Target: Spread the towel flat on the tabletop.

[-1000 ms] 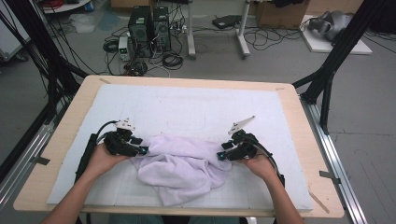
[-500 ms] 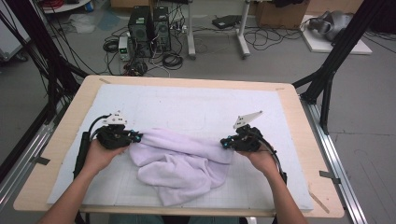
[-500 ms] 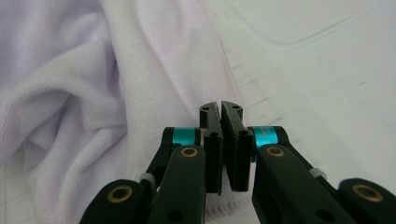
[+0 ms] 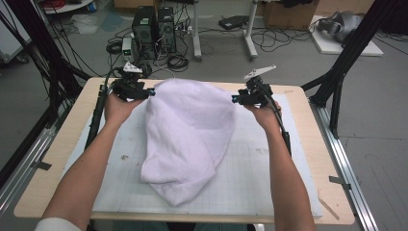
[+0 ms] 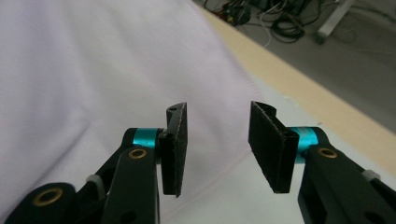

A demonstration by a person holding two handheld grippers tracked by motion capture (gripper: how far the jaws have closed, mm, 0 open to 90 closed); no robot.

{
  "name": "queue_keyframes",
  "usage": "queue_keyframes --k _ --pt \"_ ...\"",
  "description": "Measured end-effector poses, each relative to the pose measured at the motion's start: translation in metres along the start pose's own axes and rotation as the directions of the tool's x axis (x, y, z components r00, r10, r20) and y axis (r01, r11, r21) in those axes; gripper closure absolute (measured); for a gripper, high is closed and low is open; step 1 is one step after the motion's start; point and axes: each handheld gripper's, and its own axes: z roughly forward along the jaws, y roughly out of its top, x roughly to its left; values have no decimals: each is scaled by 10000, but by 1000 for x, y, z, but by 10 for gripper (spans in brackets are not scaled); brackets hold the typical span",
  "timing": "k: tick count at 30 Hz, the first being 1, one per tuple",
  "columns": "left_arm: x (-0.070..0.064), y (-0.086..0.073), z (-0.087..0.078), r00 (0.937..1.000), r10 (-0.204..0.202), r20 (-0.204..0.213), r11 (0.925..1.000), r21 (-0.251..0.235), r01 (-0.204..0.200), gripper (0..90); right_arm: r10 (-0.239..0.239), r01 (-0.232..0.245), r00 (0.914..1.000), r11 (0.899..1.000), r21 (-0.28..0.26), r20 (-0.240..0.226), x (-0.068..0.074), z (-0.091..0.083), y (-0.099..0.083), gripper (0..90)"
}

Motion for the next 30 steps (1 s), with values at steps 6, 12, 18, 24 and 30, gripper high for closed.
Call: queue_keyframes --k 6,12,18,24,30 --pt "-20 -49 -2 9952 51 980 9999 123 -63 492 -114 179 9909 9987 471 -1343 26 14 -32 541" --pt "-52 -84 -17 9790 485 1981 9985 146 -524 459 -814 792 9759 9967 -190 -2027 69 -1 -56 544" --pt "-80 -105 -40 9582 876 2723 9958 26 -918 430 -1017 915 9608 9945 -513 -2578 102 -14 -85 540" --pt "-95 -126 -45 9375 1345 3210 9833 739 -1664 489 -1084 1097 9510 9939 -118 -2897 126 -13 -113 554" --pt "-106 -142 -29 9218 1628 3517 9724 1011 -2103 696 -1009 1225 9469 9911 524 -3053 137 8 -123 560"
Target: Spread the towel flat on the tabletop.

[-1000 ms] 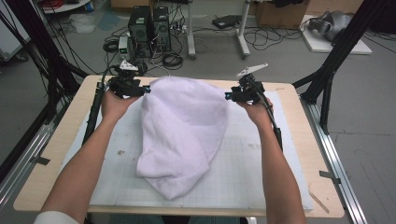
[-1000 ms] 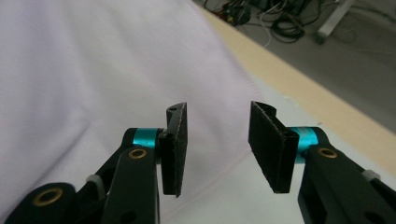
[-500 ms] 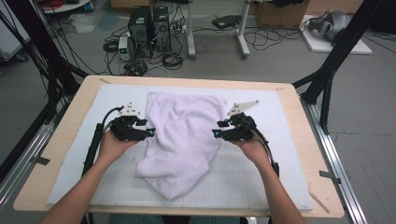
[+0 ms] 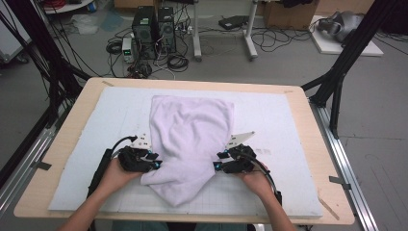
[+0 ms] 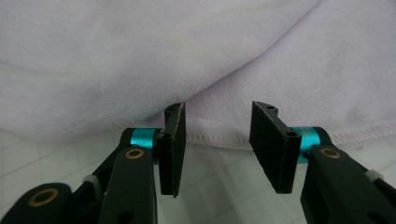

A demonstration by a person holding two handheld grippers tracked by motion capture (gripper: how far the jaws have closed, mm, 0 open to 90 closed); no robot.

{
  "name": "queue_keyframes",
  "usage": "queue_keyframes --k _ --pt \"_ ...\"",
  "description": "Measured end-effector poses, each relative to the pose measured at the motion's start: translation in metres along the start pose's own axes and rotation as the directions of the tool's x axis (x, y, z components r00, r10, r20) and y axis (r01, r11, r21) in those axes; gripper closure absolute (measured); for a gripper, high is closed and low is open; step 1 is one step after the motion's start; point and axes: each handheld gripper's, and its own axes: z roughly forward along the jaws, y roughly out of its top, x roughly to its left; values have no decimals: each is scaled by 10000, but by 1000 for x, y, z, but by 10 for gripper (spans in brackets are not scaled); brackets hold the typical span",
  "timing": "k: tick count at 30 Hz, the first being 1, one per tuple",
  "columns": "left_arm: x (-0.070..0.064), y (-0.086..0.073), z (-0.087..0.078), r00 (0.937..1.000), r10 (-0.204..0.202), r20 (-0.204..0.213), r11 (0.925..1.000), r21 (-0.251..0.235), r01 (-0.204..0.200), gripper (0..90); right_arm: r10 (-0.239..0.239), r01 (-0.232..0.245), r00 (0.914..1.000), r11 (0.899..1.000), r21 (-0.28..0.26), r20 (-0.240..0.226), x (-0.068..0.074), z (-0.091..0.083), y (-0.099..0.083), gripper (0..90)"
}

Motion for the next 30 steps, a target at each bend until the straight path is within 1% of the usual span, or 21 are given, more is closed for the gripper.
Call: queue_keyframes --k 2,3,4,5,6,7,10,12,14,15,17,18,19,20,21,23,24,26,28,29,30 --pt "0 0 1 9999 7 107 10000 -31 -7 854 -44 45 10000 9999 141 -41 0 6 2 595" --pt "1 0 1 9999 -44 119 10000 -15 44 875 -158 159 9999 9996 223 -27 0 9 2 661" --pt "2 0 0 10000 -74 61 10000 -11 74 881 -314 311 9994 9993 226 110 0 10 2 733" --pt "3 0 -1 9999 -57 -89 10000 6 57 885 -321 317 9993 9992 247 170 -1 9 2 894" --pt "5 0 -3 9997 -154 -185 9999 -23 153 887 -189 191 9998 9994 286 -70 -5 8 2 898" --pt "8 -1 -6 9993 -270 -273 9996 -96 267 888 -128 133 9999 9991 413 -109 -8 6 0 899" --pt "20 -4 -17 9954 -773 -571 9957 -546 742 888 -33 31 10000 9992 400 49 -14 -3 -4 900" --pt "27 -6 -23 9920 -925 -864 9941 -643 871 889 94 -95 9999 9999 107 135 -17 -11 -5 900" --pt "35 -7 -27 9873 -1117 -1133 9922 -680 1044 889 115 -113 9999 9996 -263 52 -15 -15 -3 893" --pt "40 -8 -29 9844 -1186 -1303 9916 -679 1105 888 72 -70 10000 9991 -416 30 -14 -16 -1 821" --pt "48 -10 -30 9775 -1563 -1415 9864 -735 1471 888 13 -26 9998 9983 -591 -219 -12 -12 3 734" --pt "51 -11 -32 9780 -1714 -1191 9831 -857 1619 886 -67 53 9997 9982 -598 -228 -10 -8 5 677" --pt "50 -11 -34 9776 -1789 -1109 9809 -968 1686 849 -73 50 9993 9980 -632 -371 -8 -4 7 639" --pt "48 -10 -38 9779 -1921 -825 9760 -1203 1816 766 -128 98 9986 9982 -590 -514 -6 -1 8 619" --pt "46 -9 -41 9798 -1932 -514 9741 -1301 1852 640 -193 163 9981 9986 -510 -585 -4 3 9 579" --pt "37 -5 -47 9885 -1509 -80 9793 -1378 1483 529 -126 102 9968 9995 -314 -793 -2 11 10 561" --pt "32 -4 -48 9909 -1334 192 9807 -1414 1348 496 -175 162 9969 9997 -164 -763 -2 14 10 560" --pt "22 -2 -46 9936 -1009 513 9866 -1237 1065 450 -173 172 9973 9998 -21 -710 0 20 10 565" --pt "14 -3 -39 9961 -499 729 9952 -799 557 445 -165 164 9977 9999 -30 -653 3 22 9 622" --pt "12 -4 -35 9967 -397 708 9972 -598 440 479 -207 205 9976 9998 -38 -653 4 23 10 680" --pt "10 -6 -29 9966 -213 798 9995 -231 232 532 -138 138 9972 9999 -8 -730 5 24 10 725"
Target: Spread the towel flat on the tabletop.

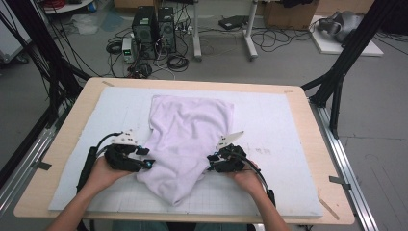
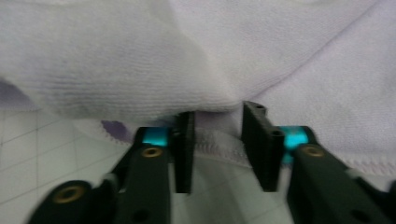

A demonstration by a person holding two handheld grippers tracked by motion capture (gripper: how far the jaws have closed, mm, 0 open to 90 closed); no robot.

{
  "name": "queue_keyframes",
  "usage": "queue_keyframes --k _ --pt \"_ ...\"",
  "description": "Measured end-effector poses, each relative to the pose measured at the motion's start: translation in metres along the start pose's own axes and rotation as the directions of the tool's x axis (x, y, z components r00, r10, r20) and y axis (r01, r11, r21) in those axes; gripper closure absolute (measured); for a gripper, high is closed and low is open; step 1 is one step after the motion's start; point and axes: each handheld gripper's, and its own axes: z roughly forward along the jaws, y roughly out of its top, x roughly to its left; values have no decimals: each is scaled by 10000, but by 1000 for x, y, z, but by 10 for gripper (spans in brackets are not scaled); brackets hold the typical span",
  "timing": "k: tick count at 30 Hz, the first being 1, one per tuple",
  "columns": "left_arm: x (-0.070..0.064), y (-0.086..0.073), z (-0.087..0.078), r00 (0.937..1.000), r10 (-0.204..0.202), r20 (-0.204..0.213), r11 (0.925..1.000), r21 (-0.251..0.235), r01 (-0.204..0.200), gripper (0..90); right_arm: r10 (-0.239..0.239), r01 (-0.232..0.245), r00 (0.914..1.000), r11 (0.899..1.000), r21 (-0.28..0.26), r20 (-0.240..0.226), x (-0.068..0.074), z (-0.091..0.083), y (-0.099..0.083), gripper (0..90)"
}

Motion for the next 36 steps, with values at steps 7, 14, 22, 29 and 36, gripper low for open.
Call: queue_keyframes --k 7,14,22,29,36 --pt "0 -8 4 9984 115 -545 9999 68 -112 900 -282 285 9994 9995 158 -178 -1 -9 1 857" --pt "14 -1 -12 9956 -353 -872 9980 -551 305 900 -83 90 9944 9999 -60 1055 -26 -61 2 856" --pt "20 2 -6 9929 -476 -1086 9981 -453 429 898 645 -833 9646 9945 635 2558 -73 -84 -6 853" --pt "4 6 -24 9959 -403 -815 9945 -1000 321 633 245 -202 9820 9995 -245 1875 -44 -82 1 635" --pt "-24 10 -30 9999 149 58 9920 -1257 -140 426 -644 693 9939 9962 -523 896 8 -75 -10 554"
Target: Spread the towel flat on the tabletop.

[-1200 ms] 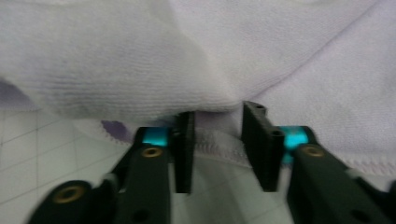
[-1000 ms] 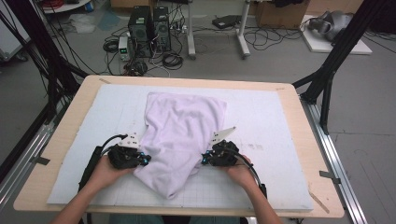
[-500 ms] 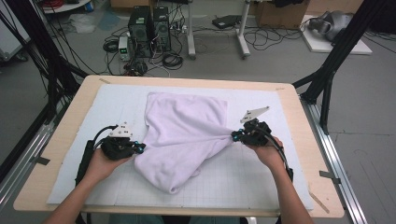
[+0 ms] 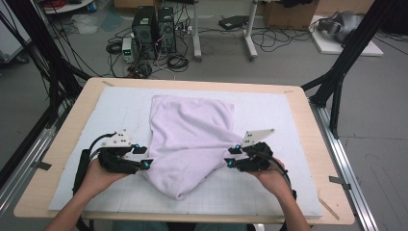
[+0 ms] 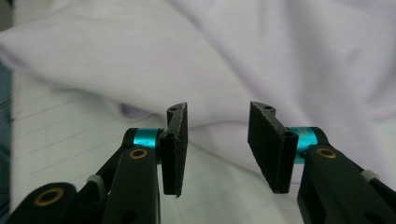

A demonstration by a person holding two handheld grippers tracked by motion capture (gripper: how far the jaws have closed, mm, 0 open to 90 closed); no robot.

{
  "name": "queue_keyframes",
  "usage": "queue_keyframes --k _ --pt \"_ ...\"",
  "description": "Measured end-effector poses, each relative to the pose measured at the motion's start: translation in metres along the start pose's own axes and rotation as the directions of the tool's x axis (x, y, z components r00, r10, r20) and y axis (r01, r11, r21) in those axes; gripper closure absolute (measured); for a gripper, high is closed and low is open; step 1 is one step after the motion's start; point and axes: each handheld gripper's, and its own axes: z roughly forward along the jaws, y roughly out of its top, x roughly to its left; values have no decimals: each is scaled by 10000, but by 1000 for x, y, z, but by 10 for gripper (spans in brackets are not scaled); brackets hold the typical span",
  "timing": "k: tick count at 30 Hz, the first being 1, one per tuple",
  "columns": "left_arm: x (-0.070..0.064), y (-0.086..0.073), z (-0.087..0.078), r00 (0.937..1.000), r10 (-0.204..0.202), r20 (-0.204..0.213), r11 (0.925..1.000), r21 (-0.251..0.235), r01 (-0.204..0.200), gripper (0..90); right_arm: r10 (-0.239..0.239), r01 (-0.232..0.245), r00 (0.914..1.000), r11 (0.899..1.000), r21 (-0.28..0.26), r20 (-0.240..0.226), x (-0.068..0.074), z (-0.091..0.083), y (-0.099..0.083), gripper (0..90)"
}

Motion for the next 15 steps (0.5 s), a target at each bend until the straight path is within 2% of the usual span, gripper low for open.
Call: queue_keyframes --k 4,5,7,9,11,12,15 --pt "-14 -6 21 9988 451 214 9963 725 -466 410 -17 28 9998 9985 538 -194 13 27 -10 509" --pt "-15 -8 27 9981 536 310 9939 945 -563 442 -58 65 9999 9984 569 -125 15 34 -10 494" --pt "-18 -13 38 9967 703 395 9903 1176 -745 620 -14 13 10000 9987 510 16 18 46 -8 493" --pt "-19 -15 43 9963 801 318 9895 1181 -833 754 -268 251 9993 9977 624 272 20 56 -5 598" --pt "-18 -14 41 9977 661 149 9926 1007 -673 786 -253 227 9989 9975 674 389 19 63 -4 791" --pt "-17 -12 37 9979 633 108 9940 886 -640 793 -221 205 9994 9980 602 265 17 62 -4 853" --pt "-17 -6 22 9981 612 55 9966 544 -614 800 102 -97 9996 9997 226 -258 13 49 -3 865"
